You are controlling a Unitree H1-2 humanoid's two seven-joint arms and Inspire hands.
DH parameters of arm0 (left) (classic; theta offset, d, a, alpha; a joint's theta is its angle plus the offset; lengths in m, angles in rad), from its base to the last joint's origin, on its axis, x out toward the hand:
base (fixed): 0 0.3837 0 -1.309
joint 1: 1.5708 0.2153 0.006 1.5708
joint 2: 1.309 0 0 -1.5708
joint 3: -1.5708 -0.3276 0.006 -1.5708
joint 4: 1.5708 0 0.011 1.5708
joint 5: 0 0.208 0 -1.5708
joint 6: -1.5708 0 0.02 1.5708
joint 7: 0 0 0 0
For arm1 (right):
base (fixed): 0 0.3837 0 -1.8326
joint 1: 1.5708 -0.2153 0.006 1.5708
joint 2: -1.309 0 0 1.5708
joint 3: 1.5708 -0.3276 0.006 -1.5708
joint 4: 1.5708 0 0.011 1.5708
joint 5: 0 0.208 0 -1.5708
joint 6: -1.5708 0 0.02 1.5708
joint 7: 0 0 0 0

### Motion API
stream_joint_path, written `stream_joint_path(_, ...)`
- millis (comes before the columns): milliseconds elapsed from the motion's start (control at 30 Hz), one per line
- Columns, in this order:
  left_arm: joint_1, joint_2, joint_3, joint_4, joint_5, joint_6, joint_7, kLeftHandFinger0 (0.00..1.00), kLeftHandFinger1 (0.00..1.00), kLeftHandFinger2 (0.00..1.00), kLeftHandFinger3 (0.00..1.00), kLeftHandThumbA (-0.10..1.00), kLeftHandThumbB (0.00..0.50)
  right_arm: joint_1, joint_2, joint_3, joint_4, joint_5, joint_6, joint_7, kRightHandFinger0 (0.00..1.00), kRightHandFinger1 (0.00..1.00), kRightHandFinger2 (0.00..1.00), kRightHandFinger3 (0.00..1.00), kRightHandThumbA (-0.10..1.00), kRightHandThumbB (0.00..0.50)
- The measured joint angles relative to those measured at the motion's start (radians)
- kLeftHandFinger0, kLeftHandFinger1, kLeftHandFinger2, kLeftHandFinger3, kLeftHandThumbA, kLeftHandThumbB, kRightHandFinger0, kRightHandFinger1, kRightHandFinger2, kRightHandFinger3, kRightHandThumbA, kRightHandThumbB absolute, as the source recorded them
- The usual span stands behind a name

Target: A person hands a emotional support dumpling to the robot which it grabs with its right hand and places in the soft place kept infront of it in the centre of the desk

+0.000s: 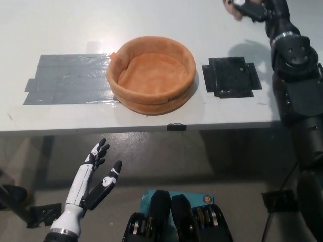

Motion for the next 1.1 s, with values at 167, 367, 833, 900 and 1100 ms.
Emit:
stream_joint_path(167,0.0,0.001,0.0,0.0,0.0,0.0,0.0,1.0,1.0,1.0,1.0,0.66,0.0,-0.003,0.04,0.048,-0.072,-0.008,0.012,0.0,0.0,0.38,0.83,0.83,-0.1,0.16)
stream_joint_path(367,0.002,0.0,0.0,0.0,0.0,0.004,0.0,1.0,1.0,1.0,1.0,0.63,0.0,-0.009,0.097,0.158,-0.047,-0.054,0.008,-0.017,0.0,0.47,0.85,0.71,-0.1,0.154)
stream_joint_path(833,0.002,0.003,-0.004,-0.001,0.006,0.006,-0.001,1.0,1.0,1.0,1.0,0.65,0.0,-0.027,0.166,0.298,0.398,-0.131,-0.13,-0.085,1.0,1.0,1.0,1.0,0.45,0.391)
stream_joint_path(900,0.001,0.003,-0.005,-0.001,0.006,0.006,-0.001,1.0,1.0,1.0,1.0,0.64,0.0,-0.027,0.161,0.305,0.414,-0.132,-0.148,-0.078,1.0,1.0,1.0,1.0,0.57,0.426)
stream_joint_path(1100,0.001,0.003,-0.005,-0.001,0.005,0.004,-0.001,1.0,1.0,1.0,1.0,0.65,0.0,-0.027,0.133,0.347,0.422,-0.144,-0.173,-0.042,1.0,1.0,1.0,1.0,0.83,0.409)
